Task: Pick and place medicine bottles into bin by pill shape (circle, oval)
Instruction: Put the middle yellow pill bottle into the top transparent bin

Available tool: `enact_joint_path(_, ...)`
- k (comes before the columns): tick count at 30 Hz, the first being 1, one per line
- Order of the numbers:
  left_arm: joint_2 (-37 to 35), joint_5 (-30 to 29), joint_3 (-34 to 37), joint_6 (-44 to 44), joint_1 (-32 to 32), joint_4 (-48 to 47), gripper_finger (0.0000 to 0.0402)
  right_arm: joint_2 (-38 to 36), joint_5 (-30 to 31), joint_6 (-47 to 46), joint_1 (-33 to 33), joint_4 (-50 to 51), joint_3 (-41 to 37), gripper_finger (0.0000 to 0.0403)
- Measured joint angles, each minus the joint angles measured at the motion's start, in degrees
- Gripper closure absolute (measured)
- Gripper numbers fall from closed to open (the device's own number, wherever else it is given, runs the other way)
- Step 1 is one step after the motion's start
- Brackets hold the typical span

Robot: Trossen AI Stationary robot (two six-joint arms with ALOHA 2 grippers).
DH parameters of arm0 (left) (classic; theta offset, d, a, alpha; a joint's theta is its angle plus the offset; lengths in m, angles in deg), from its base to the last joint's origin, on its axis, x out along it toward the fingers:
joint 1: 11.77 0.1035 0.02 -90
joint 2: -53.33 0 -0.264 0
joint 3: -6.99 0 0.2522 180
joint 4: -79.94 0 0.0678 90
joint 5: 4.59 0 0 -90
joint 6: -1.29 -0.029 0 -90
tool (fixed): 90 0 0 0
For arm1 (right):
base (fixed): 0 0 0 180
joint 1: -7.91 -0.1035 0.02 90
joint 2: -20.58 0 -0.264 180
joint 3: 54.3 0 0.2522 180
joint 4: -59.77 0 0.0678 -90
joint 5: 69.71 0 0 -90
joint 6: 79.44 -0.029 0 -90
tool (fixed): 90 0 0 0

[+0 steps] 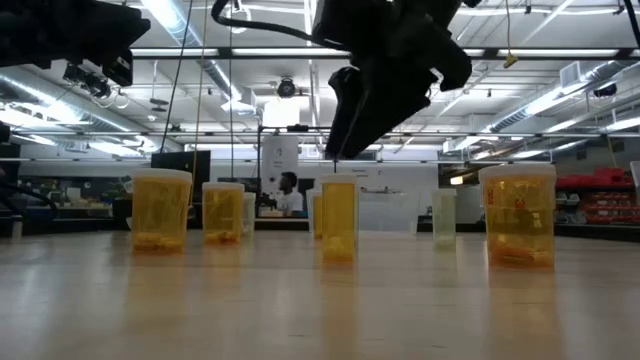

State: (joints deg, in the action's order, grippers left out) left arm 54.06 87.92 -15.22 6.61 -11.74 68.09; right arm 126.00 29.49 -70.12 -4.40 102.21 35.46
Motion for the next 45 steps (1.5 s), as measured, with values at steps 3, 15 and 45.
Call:
enact_joint_path(3, 0.00, 0.02, 0.00, 0.02, 0.00, -0.02, 0.0315, 0.00, -0.98, -0.03, 0.72, -2.42, -1.76, 0.0178)
enact_joint_path(15, 0.00, 0.00, 0.00, 0.02, -0.01, -0.01, 0.0322, 0.00, -3.07, -0.04, 2.95, -8.41, -6.91, 0.0178)
enact_joint_path(45, 0.00, 0.00, 0.00, 0.00, 0.00, -0.01, 0.0322, 0.00, -3.29, -0.09, 6.80, -12.47, -8.83, 0.0264)
